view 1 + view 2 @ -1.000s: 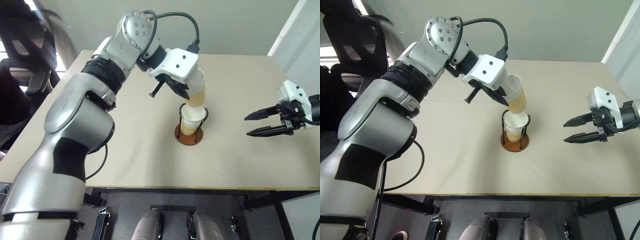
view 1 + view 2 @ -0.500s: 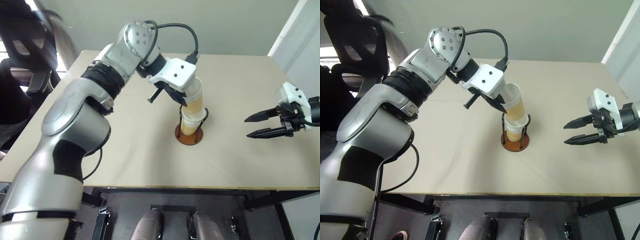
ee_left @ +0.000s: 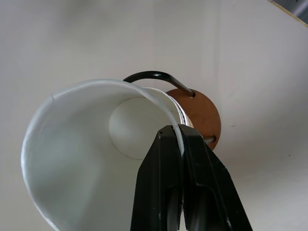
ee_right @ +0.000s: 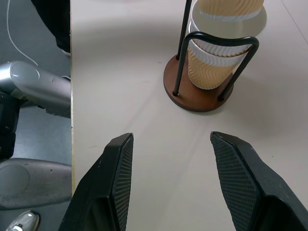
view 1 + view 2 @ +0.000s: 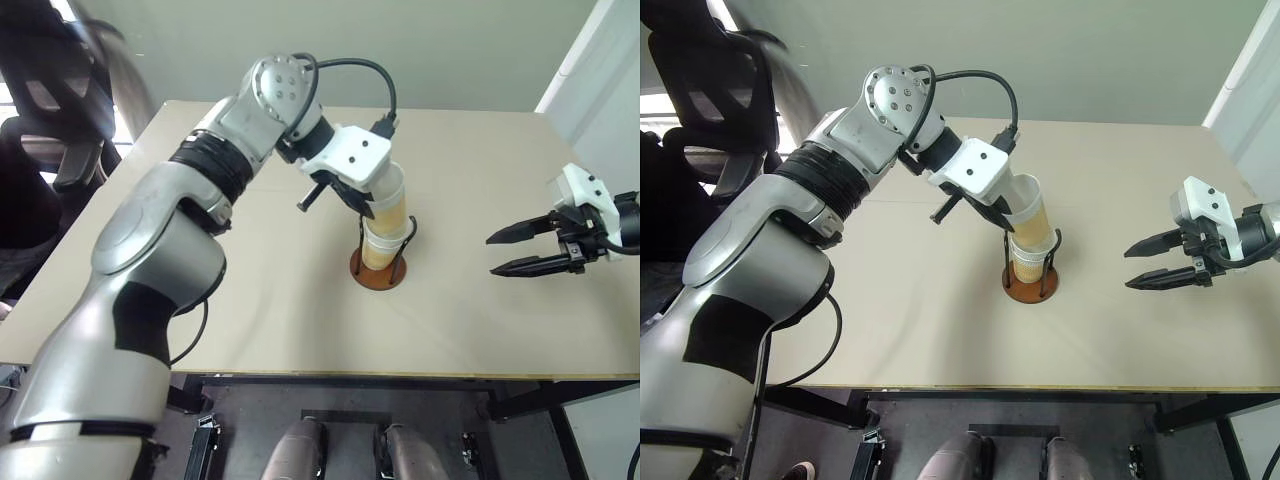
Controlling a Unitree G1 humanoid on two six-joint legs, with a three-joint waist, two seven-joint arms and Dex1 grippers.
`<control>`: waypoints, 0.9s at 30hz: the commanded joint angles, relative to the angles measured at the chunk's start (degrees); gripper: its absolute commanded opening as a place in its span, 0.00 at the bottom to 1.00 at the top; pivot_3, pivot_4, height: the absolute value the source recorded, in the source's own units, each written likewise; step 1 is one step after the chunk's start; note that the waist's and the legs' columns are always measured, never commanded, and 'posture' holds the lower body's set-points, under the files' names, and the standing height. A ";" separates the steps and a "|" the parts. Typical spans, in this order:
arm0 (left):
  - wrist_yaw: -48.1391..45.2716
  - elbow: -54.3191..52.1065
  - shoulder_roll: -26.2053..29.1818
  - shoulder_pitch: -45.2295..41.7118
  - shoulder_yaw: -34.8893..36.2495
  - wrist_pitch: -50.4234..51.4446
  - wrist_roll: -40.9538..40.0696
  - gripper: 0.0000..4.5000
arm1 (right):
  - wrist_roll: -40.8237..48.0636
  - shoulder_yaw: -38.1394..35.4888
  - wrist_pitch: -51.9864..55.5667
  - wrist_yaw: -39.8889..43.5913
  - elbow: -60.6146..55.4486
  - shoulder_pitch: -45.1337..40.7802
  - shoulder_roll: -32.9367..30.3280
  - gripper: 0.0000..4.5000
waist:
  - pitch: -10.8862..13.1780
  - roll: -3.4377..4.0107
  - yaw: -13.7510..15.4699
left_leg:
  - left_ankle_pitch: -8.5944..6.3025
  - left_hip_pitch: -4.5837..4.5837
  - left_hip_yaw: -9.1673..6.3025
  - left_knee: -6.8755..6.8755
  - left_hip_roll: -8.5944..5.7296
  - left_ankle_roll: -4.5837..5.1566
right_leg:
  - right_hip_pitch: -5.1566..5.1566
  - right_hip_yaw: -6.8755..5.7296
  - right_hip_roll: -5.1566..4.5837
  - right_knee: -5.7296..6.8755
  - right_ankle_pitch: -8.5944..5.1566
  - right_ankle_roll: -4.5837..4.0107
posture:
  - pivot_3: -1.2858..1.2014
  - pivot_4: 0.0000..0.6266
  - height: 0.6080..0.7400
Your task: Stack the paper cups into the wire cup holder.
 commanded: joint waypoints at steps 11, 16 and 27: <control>-1.84 -0.13 -0.86 -1.16 2.08 -1.13 -1.52 0.61 | 0.96 -2.67 0.68 -0.16 -1.74 0.00 -1.42 0.57 | 0.00 0.00 0.00 | 0.00 0.00 0.00 0.00 0.00 0.00 | 0.00 0.00 0.00 0.00 0.00 0.01 | 0.52 0.24 1.00; -1.84 -0.61 -1.50 -1.26 4.60 0.96 -4.45 0.99 | 0.80 -2.40 0.74 -0.09 -1.44 -0.16 -1.36 0.57 | 0.00 0.00 0.02 | 0.01 0.00 0.00 0.01 0.00 0.01 | 0.01 0.00 0.00 0.00 0.01 0.02 | 0.52 0.24 1.00; 5.85 6.78 -3.90 0.68 33.74 25.84 -6.86 0.99 | -1.12 -1.36 1.13 -5.65 3.64 -2.29 2.73 0.57 | 0.00 0.00 -0.36 | 0.07 0.11 0.03 -0.05 0.00 -0.03 | 0.04 0.01 0.02 -0.01 0.02 0.03 | 0.52 0.24 1.00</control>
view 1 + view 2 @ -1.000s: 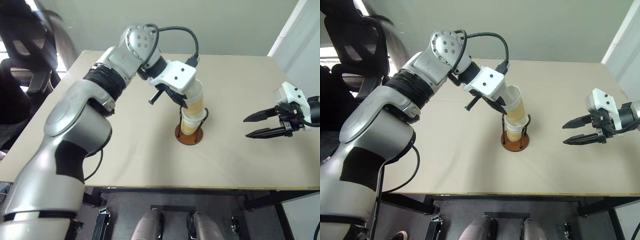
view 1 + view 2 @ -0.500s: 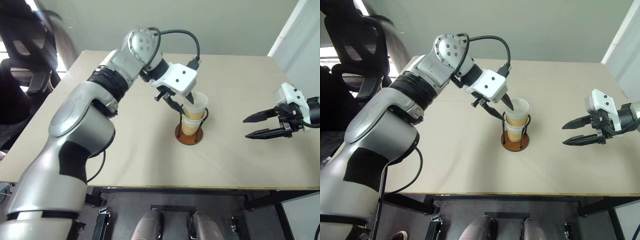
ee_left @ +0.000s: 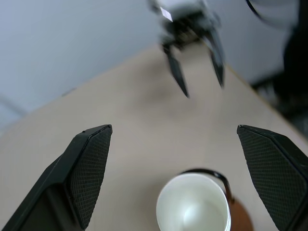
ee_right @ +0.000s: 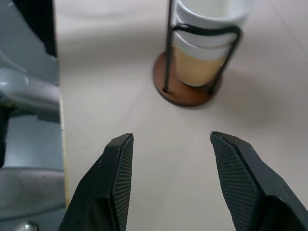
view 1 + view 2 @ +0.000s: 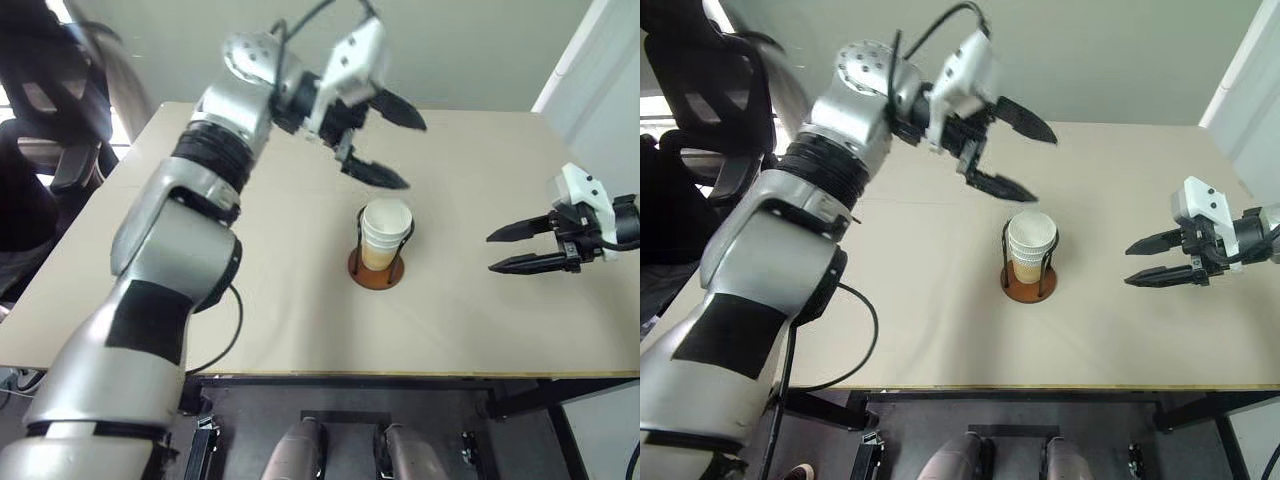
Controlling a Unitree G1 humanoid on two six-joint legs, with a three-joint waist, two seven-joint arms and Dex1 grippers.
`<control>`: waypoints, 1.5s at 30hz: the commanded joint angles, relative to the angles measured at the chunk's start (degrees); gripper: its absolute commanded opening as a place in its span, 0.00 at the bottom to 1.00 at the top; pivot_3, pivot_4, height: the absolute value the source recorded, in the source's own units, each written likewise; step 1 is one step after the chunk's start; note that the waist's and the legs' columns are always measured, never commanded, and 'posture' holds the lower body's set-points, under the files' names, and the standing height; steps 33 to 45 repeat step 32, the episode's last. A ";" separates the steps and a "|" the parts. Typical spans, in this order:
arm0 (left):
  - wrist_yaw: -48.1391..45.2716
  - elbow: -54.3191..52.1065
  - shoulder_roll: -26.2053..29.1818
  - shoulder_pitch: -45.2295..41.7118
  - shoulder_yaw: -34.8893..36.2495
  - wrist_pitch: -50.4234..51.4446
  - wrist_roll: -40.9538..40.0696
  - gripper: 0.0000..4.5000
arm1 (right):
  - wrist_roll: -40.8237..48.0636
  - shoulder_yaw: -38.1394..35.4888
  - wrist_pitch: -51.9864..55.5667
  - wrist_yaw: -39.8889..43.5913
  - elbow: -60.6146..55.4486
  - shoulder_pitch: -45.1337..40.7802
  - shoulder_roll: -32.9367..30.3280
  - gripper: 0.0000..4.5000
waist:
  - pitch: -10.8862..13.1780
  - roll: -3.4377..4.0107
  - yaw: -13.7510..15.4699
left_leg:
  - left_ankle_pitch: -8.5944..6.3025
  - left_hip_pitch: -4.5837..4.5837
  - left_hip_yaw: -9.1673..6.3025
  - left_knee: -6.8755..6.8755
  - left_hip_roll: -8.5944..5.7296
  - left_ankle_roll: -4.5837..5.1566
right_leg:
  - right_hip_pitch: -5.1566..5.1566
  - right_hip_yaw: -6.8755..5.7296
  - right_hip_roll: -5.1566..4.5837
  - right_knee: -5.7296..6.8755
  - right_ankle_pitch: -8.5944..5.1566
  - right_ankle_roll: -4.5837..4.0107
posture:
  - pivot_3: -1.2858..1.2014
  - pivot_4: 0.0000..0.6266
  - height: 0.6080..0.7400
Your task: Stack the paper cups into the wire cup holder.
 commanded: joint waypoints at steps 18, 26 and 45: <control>32.66 -11.42 6.45 23.08 27.45 8.08 7.45 0.99 | -9.88 -2.64 -12.42 -24.63 28.87 -14.18 17.48 0.57 | 0.00 0.06 0.06 | 0.69 0.09 0.00 -0.07 0.00 -0.32 | -0.06 0.01 0.05 0.01 0.62 -0.35 | 0.52 0.24 1.00; 36.85 -14.89 5.33 27.07 29.91 7.04 9.27 0.99 | -11.33 -4.99 -18.58 -32.61 37.70 -16.46 20.86 0.57 | 0.00 0.06 0.39 | 0.82 0.08 -0.05 -0.13 -0.01 -0.10 | -0.07 -0.05 0.02 -0.01 0.88 -0.77 | 0.52 0.24 1.00; 36.21 -15.12 5.13 27.64 30.36 6.74 10.24 0.99 | -10.62 -7.50 -18.49 -36.98 39.92 -17.27 23.32 0.57 | 0.00 0.06 0.12 | 1.01 0.15 -0.05 -0.31 0.00 -0.35 | -0.10 -0.03 0.02 -0.01 0.95 -1.03 | 0.52 0.24 1.00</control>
